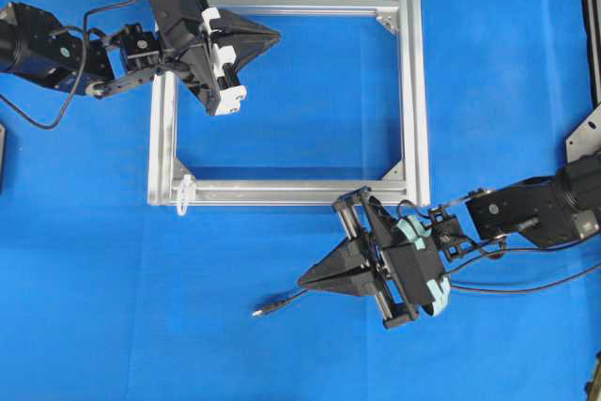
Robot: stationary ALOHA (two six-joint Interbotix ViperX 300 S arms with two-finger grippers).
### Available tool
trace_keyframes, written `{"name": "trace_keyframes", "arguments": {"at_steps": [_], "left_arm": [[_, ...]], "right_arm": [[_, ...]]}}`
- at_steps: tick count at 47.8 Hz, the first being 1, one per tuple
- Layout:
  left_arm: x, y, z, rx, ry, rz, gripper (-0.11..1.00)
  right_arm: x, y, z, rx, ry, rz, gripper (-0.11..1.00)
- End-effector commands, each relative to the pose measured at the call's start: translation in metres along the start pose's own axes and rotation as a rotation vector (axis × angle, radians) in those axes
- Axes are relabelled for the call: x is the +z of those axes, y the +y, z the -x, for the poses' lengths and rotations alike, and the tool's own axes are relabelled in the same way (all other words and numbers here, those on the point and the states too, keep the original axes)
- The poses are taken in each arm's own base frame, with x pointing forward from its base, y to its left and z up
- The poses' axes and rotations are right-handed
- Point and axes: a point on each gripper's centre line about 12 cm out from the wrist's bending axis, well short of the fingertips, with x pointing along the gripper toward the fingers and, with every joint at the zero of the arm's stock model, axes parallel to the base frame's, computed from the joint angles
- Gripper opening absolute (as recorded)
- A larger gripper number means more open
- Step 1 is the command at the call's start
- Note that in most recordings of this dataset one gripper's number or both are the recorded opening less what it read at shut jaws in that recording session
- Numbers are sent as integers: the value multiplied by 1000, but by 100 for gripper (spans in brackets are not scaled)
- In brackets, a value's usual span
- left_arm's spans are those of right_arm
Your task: Insert the wire through the string loop located on the left side.
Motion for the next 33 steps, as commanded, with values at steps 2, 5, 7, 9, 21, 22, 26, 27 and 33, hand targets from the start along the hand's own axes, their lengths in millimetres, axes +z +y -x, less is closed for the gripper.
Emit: {"name": "trace_keyframes", "arguments": {"at_steps": [2,5,7,9,21,22,26,27,33], "left_arm": [[20,-4,4,-22,-44,-16,0],[20,-5,4,-24,-42,-15,0],[20,-4,4,-22,-41,-15,0],[20,-4,4,-22,-42,-15,0],[23,-5,3,-24,-52,-15,0],[23,-5,3,-23,-52,-14,0],[22,-5,3,-23,-50,-15,0],[23,-5,3,-24,-53,-15,0],[22,-5,3,-23,-50,-16,0]], "right_arm": [[25,1,6,0,-61,-4,1],[23,1,7,1,-29,-3,-1],[23,1,6,0,-18,-4,-1],[23,1,6,1,-12,-8,-1],[19,2,7,2,15,-59,-1],[20,2,8,1,17,-62,-1],[19,1,7,0,25,-68,-1],[19,2,7,1,26,-67,1],[18,3,7,4,28,-69,25]]}}
